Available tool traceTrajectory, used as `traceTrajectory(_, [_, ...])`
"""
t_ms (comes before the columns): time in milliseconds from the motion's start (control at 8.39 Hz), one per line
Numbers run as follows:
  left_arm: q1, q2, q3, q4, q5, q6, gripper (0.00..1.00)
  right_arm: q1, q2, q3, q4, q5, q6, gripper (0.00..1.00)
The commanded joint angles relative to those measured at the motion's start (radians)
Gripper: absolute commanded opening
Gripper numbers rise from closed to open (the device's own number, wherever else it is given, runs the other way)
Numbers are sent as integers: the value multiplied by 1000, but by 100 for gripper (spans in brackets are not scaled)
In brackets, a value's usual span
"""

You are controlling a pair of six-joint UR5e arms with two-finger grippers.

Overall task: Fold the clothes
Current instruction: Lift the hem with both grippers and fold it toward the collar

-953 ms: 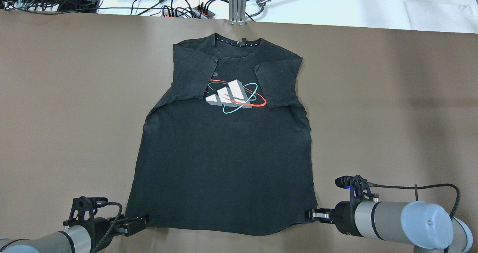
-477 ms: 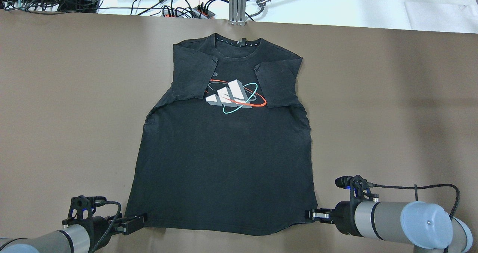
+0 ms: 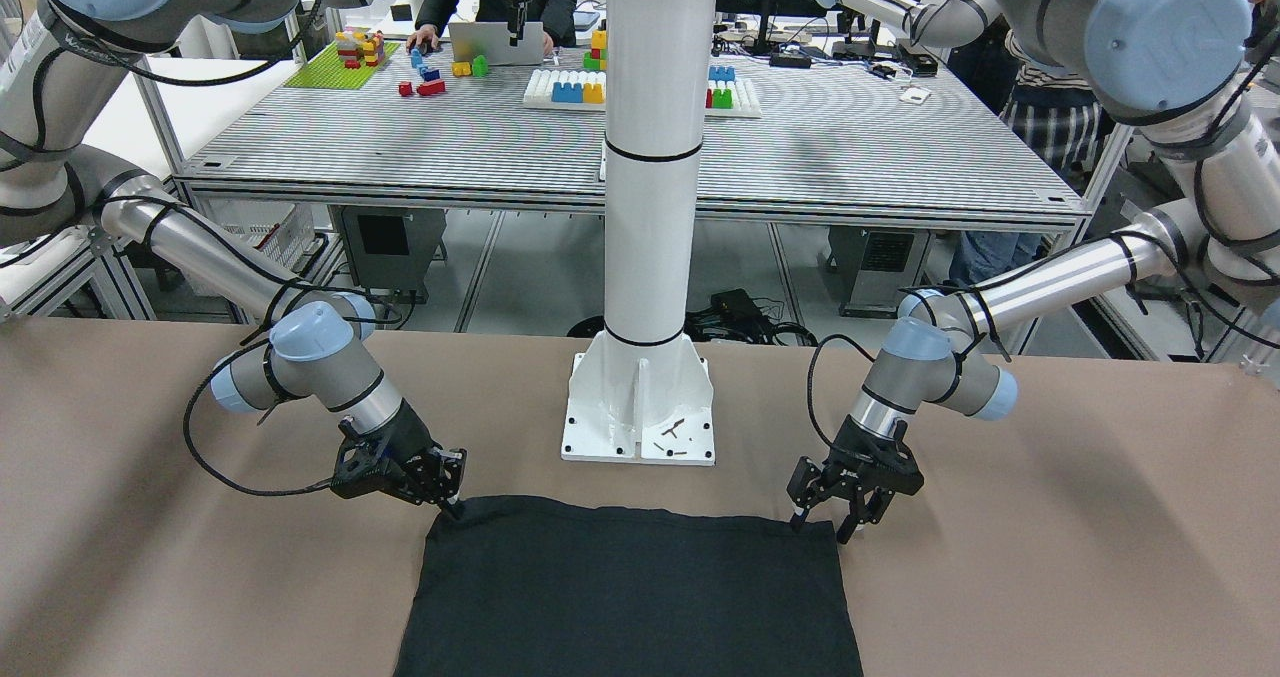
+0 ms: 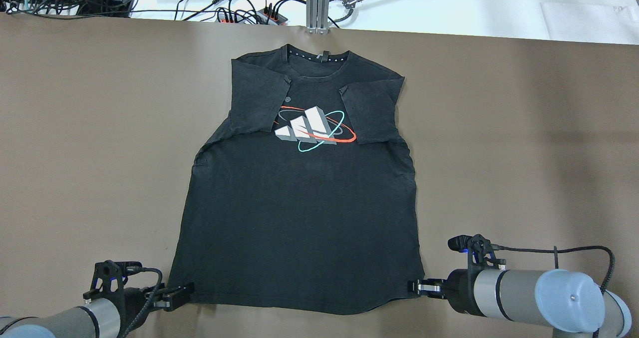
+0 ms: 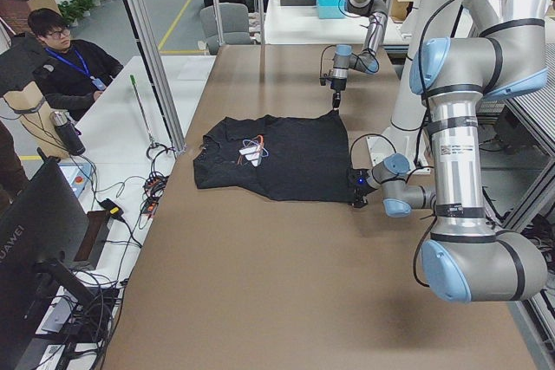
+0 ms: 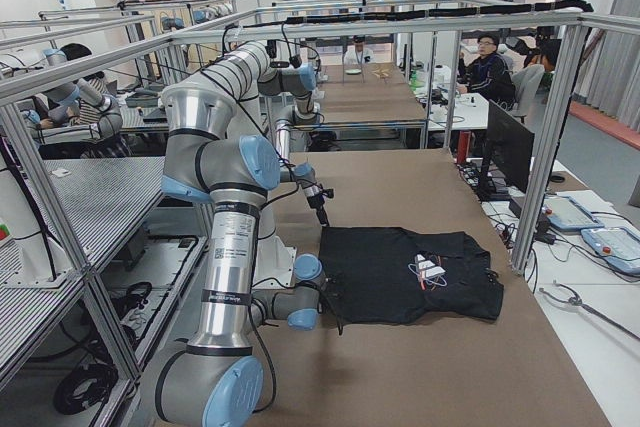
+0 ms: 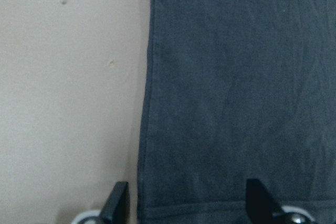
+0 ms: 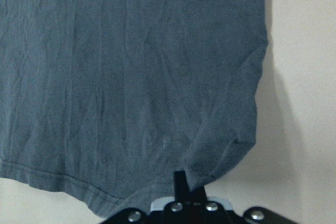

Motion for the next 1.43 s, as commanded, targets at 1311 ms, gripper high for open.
traceTrajectory(1311, [-292, -3, -236, -251, -588, 17, 0, 210, -121, 208, 301, 432, 150, 0])
